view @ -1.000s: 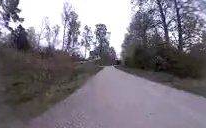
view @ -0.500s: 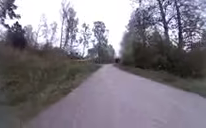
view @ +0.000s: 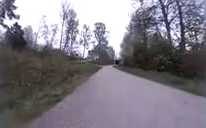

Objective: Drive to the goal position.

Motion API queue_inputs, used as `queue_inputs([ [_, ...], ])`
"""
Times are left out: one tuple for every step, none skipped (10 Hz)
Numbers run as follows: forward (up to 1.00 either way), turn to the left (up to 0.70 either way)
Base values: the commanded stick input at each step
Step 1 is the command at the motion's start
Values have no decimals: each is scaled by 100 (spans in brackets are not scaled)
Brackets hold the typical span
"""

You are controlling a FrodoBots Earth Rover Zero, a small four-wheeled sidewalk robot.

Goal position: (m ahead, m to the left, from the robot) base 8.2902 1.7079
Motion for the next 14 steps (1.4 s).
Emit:
queue_inputs([
  [100,0],
  [100,0],
  [100,0],
  [100,0],
  [100,0],
  [100,0],
  [100,0],
  [100,0],
  [100,0],
  [100,0],
  [100,0],
  [100,0],
  [100,0],
  [100,0],
])
